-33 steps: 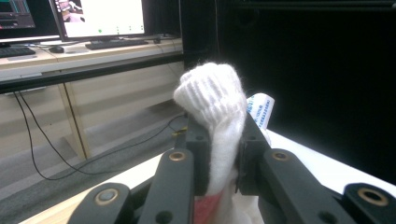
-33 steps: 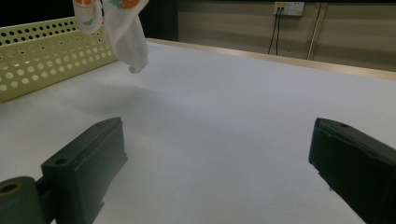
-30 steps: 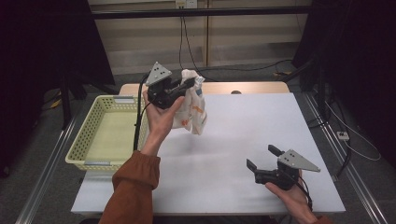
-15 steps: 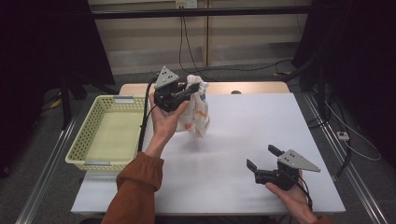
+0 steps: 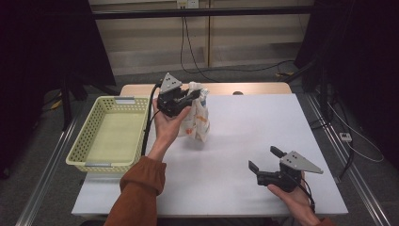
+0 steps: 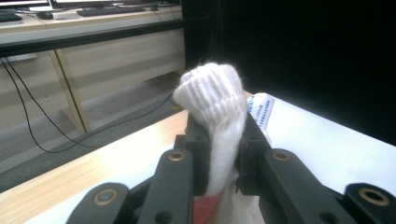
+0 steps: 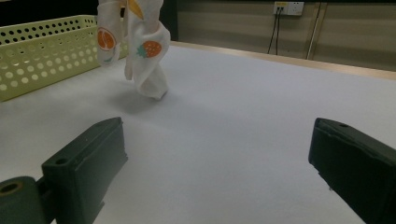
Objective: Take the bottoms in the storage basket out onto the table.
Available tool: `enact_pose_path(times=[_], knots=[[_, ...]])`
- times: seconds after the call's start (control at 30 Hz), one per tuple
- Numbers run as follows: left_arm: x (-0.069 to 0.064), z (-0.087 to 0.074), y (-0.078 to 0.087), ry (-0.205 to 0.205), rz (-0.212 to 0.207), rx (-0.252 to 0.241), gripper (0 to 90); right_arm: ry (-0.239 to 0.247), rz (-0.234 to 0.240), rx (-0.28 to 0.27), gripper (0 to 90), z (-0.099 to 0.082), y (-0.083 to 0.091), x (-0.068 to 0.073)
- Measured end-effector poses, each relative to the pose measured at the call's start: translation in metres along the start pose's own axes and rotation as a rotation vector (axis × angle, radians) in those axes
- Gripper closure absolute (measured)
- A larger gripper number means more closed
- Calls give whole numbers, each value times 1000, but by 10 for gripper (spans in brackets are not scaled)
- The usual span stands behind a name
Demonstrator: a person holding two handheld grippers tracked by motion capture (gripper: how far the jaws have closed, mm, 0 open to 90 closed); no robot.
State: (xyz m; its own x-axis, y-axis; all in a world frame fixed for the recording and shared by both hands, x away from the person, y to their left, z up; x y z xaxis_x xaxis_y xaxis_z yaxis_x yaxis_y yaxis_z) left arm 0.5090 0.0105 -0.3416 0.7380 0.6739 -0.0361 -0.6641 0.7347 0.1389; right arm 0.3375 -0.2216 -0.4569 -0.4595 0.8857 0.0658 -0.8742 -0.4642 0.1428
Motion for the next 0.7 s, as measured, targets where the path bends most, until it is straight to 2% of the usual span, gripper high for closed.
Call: enact_pose_path(times=[0.23,0.37,0.43,0.7], knots=[[1,-11,-5,-3,-2,28,792,1,3,4,41,-1,0,0],[0,-20,-9,13,-8,44,789,1,3,4,41,-1,0,0],[-1,-25,-11,-2,-11,58,787,1,2,6,41,-1,0,0],[-3,-35,-12,-13,-15,84,785,0,2,5,42,-1,0,0]])
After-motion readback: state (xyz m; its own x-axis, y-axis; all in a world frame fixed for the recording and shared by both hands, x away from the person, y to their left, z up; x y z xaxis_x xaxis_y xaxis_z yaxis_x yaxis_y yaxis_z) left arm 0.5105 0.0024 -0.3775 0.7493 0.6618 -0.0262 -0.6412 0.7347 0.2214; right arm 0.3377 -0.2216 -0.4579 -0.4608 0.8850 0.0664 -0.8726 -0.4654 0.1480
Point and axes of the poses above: each handheld gripper's, and its own axes: y roughly backward along the jaws, z roughly out of its top, x roughly to its left, the point moved 8 cm from there along -y, roughly forward along the jaws, and after that the axes turned 9 degrees about -x, right-handed, at the moved point
